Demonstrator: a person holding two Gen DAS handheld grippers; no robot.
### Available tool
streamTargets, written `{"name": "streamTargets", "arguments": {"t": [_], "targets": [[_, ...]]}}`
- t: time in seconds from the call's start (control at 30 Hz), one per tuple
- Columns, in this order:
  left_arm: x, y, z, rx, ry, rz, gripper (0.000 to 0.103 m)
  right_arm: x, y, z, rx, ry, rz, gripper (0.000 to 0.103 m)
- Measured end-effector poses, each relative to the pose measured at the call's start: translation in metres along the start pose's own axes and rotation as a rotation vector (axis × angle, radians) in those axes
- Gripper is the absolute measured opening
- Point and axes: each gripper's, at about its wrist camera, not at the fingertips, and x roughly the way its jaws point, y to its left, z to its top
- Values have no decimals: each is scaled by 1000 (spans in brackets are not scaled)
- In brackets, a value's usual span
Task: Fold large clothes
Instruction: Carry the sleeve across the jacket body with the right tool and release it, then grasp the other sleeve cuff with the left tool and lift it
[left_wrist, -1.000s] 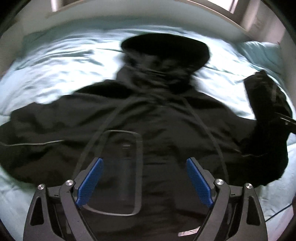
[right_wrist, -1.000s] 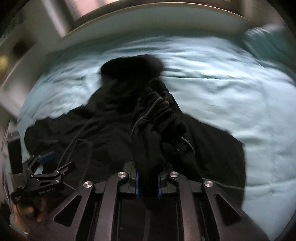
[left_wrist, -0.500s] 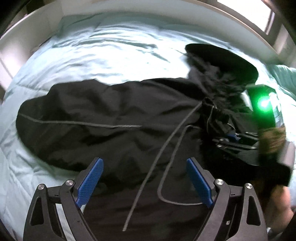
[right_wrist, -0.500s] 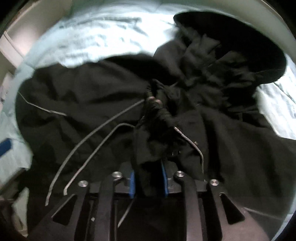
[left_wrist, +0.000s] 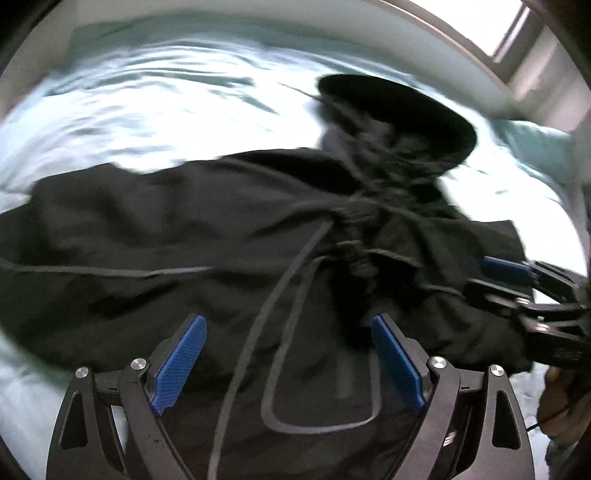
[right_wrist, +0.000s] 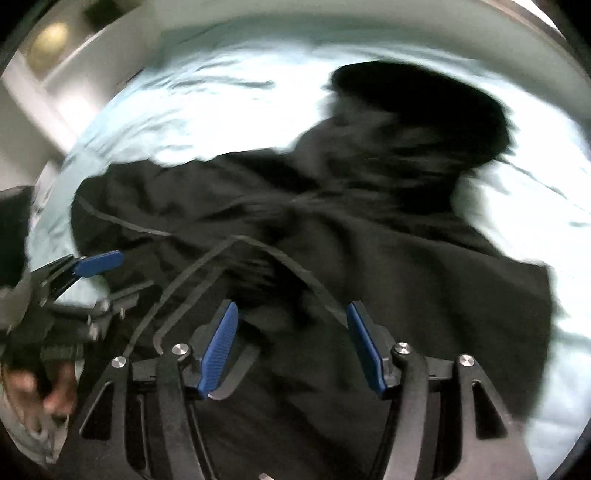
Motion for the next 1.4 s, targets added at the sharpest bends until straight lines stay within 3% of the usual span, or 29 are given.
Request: {"name": "streamTargets", "arguments": {"t": [0.13, 0.23, 0.3, 0.37, 0.47, 0.63, 0.73, 0.8, 0.87, 1.0, 1.07, 1.2, 1.4], "targets": [[35, -15, 16, -5, 33, -110, 91, -21, -46, -29, 90, 3, -67, 62], [64, -23, 26, -20, 79, -141, 88, -14, -68, -46, 131, 43, -113, 54], [83, -25, 30, -33, 109, -133, 72, 4, -77, -56, 178, 86, -102, 53], [98, -25, 33, -39, 142, -146, 35, 25, -84, -65, 202, 145, -108, 52], [101, -30, 36, -21, 129, -174, 21, 45, -84, -71, 222, 201, -98, 52], [54, -39, 47, 47, 7, -139, 18, 11, -74, -58, 184, 138, -67, 53], [7, -21, 62, 16, -115, -122, 18, -18, -68, -51, 149, 68, -68, 53], [-17, 7, 68, -35, -165, -87, 18, -29, -69, -47, 148, 30, -77, 62], [-22, 35, 67, -63, -148, -80, 18, -28, -73, -43, 159, 9, -98, 68], [31, 71, 46, -24, 94, 27, 19, 16, -90, -42, 181, 87, -167, 67], [56, 79, 30, -19, 156, 68, 23, 53, -98, -43, 201, 163, -203, 61], [61, 90, 21, -64, 126, 23, 25, 95, -112, -42, 239, 229, -202, 62], [8, 87, 25, -111, 13, 29, 34, 73, -113, -39, 245, 216, -190, 63]]}}
